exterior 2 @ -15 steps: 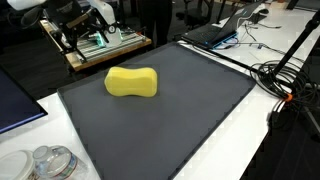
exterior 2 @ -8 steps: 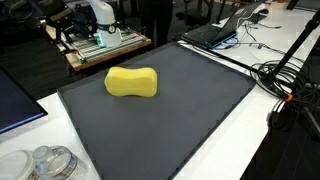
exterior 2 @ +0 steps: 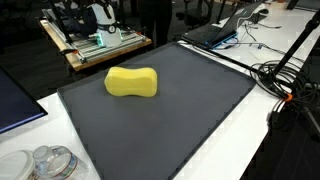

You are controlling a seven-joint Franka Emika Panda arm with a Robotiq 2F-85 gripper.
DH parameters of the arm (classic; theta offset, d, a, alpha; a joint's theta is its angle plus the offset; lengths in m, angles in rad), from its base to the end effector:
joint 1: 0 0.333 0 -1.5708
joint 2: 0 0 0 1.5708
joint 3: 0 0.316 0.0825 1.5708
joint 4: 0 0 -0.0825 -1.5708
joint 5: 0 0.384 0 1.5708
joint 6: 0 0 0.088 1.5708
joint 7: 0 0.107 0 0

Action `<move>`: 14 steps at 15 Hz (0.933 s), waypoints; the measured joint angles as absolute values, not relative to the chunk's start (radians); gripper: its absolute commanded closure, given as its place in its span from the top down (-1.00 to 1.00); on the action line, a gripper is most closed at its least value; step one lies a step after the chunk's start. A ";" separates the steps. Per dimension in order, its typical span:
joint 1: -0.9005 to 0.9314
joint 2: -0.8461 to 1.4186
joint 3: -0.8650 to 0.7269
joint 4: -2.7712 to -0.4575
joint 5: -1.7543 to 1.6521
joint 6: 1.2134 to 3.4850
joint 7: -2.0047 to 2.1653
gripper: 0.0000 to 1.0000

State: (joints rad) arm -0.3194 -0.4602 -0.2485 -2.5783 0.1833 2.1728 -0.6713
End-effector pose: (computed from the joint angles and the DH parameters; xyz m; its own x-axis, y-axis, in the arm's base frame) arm 0.3409 -0.2083 0.4173 0.9836 0.0070 0.1802 0.0418 -0.9809 -0.1901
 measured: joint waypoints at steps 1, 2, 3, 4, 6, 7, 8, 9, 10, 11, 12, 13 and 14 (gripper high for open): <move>-0.317 -0.484 -0.245 -2.594 0.181 2.176 -0.665 1.00; -0.318 -0.495 -0.245 -2.603 0.180 2.179 -0.665 1.00; -0.318 -0.499 -0.246 -2.607 0.180 2.181 -0.665 1.00; -0.313 -0.498 -0.253 -2.608 0.179 2.182 -0.665 1.00; -0.288 -0.499 -0.266 -2.608 0.177 2.185 -0.664 1.00; -0.273 -0.503 -0.263 -2.608 0.175 2.185 -0.659 1.00; -0.251 -0.510 -0.255 -2.609 0.174 2.183 -0.647 1.00; -0.230 -0.520 -0.238 -2.610 0.168 2.183 -0.619 1.00; -0.210 -0.531 -0.212 -2.612 0.150 2.183 -0.580 1.00; -0.192 -0.539 -0.182 -2.613 0.126 2.184 -0.536 1.00; -0.173 -0.545 -0.151 -2.613 0.099 2.184 -0.489 1.00; -0.153 -0.548 -0.118 -2.613 0.075 2.184 -0.444 1.00; -0.132 -0.550 -0.085 -2.612 0.051 2.185 -0.397 1.00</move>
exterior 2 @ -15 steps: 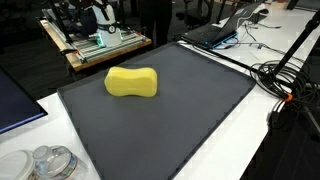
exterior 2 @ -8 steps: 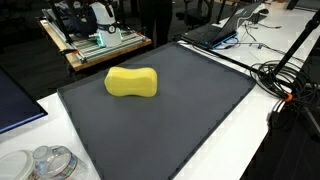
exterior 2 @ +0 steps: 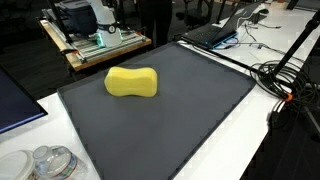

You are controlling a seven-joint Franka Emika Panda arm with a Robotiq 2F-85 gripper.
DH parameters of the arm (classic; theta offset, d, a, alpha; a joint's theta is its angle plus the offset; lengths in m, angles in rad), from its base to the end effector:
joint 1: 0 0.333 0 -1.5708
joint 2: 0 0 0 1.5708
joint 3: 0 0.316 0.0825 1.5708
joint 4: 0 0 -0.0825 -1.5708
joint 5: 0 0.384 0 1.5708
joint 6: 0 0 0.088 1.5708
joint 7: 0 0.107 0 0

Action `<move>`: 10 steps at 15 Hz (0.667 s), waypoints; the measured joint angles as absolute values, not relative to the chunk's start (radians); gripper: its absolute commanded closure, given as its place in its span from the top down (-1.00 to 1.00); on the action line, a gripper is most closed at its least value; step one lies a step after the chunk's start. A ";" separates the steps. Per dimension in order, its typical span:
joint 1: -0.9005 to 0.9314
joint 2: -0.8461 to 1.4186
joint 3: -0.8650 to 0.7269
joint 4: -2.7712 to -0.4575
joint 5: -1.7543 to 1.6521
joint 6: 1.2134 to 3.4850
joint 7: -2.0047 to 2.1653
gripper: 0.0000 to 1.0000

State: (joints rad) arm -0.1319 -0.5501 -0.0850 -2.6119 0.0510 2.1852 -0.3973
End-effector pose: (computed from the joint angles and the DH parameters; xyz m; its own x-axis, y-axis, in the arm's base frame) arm 0.3748 -0.0807 0.4412 0.9767 0.1583 0.1446 0.1651 -0.9856 -0.0361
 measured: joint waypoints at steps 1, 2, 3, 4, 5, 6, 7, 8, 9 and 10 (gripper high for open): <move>-0.112 -0.550 -0.050 -2.608 0.024 2.186 -0.348 1.00; -0.093 -0.546 -0.017 -2.603 -0.001 2.186 -0.301 1.00; -0.076 -0.540 0.013 -2.594 -0.026 2.185 -0.258 1.00; -0.061 -0.529 0.042 -2.582 -0.050 2.183 -0.217 1.00; -0.049 -0.515 0.068 -2.566 -0.072 2.177 -0.180 1.00; -0.038 -0.497 0.092 -2.546 -0.096 2.170 -0.143 1.00; -0.031 -0.475 0.115 -2.523 -0.120 2.164 -0.109 1.00; -0.026 -0.449 0.133 -2.496 -0.141 2.156 -0.078 1.00; -0.022 -0.421 0.148 -2.465 -0.161 2.146 -0.051 1.00; -0.021 -0.392 0.158 -2.434 -0.177 2.135 -0.029 1.00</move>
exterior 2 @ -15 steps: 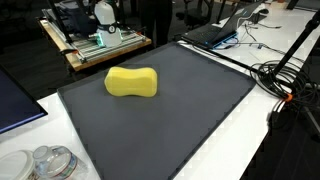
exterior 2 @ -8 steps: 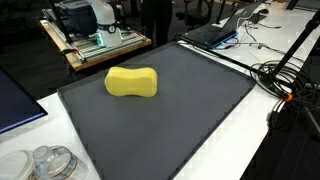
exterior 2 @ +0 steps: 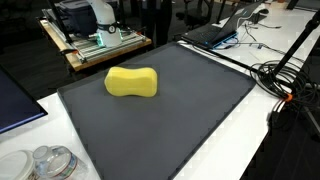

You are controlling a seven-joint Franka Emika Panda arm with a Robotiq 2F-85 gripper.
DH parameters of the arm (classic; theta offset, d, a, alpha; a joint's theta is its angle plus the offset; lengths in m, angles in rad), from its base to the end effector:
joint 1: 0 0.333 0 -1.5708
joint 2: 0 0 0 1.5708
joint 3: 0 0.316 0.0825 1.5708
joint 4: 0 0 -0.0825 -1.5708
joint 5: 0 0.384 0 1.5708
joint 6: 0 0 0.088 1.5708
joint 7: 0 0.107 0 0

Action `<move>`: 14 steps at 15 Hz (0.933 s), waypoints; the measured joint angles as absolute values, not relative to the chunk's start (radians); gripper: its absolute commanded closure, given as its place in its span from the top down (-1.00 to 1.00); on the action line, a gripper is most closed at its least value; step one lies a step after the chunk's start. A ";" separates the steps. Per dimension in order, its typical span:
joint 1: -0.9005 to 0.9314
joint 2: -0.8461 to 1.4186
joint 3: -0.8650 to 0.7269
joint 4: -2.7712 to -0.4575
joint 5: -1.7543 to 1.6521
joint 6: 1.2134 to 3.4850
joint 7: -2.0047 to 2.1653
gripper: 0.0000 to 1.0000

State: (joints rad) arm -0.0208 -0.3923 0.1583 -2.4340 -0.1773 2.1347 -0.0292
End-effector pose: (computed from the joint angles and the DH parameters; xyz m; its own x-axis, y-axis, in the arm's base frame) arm 0.4301 0.0541 0.4564 0.9657 0.2503 0.0688 0.2303 -0.9484 0.2180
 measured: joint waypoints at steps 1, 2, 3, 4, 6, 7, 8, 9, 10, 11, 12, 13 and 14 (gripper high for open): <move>-0.020 -0.363 0.165 -2.401 -0.191 2.120 -0.009 1.00; -0.020 -0.333 0.167 -2.367 -0.199 2.099 0.005 1.00; -0.020 -0.301 0.167 -2.328 -0.202 2.073 0.015 1.00; -0.020 -0.271 0.166 -2.291 -0.202 2.045 0.019 1.00; -0.019 -0.209 0.160 -2.217 -0.201 1.985 0.020 1.00; -0.019 -0.180 0.154 -2.183 -0.201 1.961 0.020 1.00; -0.019 -0.151 0.146 -2.150 -0.200 1.942 0.020 1.00; -0.019 -0.124 0.134 -2.121 -0.198 1.928 0.020 1.00; -0.019 -0.100 0.118 -2.096 -0.189 1.917 0.017 1.00; -0.020 -0.078 0.099 -2.073 -0.173 1.908 0.005 1.00; -0.022 -0.060 0.077 -2.054 -0.147 1.901 -0.015 1.00; -0.026 -0.045 0.054 -2.037 -0.116 1.896 -0.041 1.00; -0.033 -0.034 0.029 -2.023 -0.086 1.888 -0.062 1.00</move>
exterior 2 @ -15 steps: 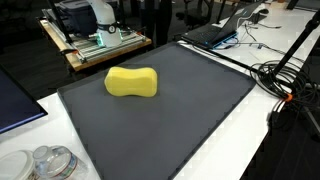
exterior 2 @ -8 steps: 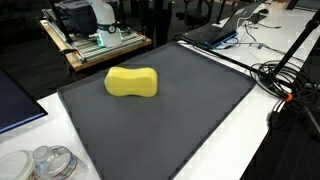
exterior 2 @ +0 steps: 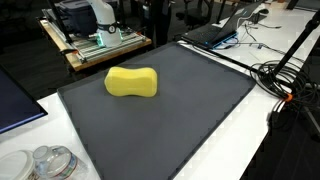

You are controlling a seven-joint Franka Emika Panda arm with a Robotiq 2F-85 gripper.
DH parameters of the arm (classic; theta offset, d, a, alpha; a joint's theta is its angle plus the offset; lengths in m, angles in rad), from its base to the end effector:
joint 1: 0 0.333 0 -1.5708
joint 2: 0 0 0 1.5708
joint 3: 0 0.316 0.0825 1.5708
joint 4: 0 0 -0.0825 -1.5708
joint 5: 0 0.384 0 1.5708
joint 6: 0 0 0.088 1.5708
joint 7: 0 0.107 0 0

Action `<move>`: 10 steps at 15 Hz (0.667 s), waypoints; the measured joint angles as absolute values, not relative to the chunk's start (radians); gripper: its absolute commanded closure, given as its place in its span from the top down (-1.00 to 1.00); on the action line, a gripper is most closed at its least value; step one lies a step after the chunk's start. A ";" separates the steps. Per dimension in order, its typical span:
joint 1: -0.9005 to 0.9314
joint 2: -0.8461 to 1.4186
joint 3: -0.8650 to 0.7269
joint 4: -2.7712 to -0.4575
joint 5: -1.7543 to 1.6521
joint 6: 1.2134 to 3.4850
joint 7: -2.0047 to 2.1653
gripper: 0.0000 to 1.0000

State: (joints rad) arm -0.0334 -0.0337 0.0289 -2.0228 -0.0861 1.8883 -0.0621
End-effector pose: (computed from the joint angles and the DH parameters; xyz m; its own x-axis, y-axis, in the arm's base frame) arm 0.5331 -0.0087 0.4559 0.9908 0.0840 -0.1065 0.0921 -0.9931 0.0731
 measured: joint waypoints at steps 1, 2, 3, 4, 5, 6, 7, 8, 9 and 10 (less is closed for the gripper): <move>-0.043 -0.025 0.006 -2.012 -0.064 1.883 -0.076 1.00; -0.055 -0.019 -0.016 -2.007 -0.046 1.881 -0.087 1.00; -0.069 -0.015 -0.037 -2.005 -0.030 1.881 -0.098 1.00; -0.084 -0.013 -0.058 -2.005 -0.016 1.881 -0.110 1.00; -0.099 -0.013 -0.078 -2.005 0.001 1.882 -0.129 1.00; -0.114 -0.013 -0.097 -2.005 0.024 1.882 -0.166 1.00; -0.126 -0.014 -0.111 -2.005 0.042 1.882 -0.199 1.00; -0.134 -0.014 -0.120 -2.005 0.050 1.882 -0.217 1.00; -0.136 -0.015 -0.122 -2.005 0.054 1.882 -0.225 1.00; -0.135 -0.015 -0.121 -2.005 0.055 1.882 -0.225 1.00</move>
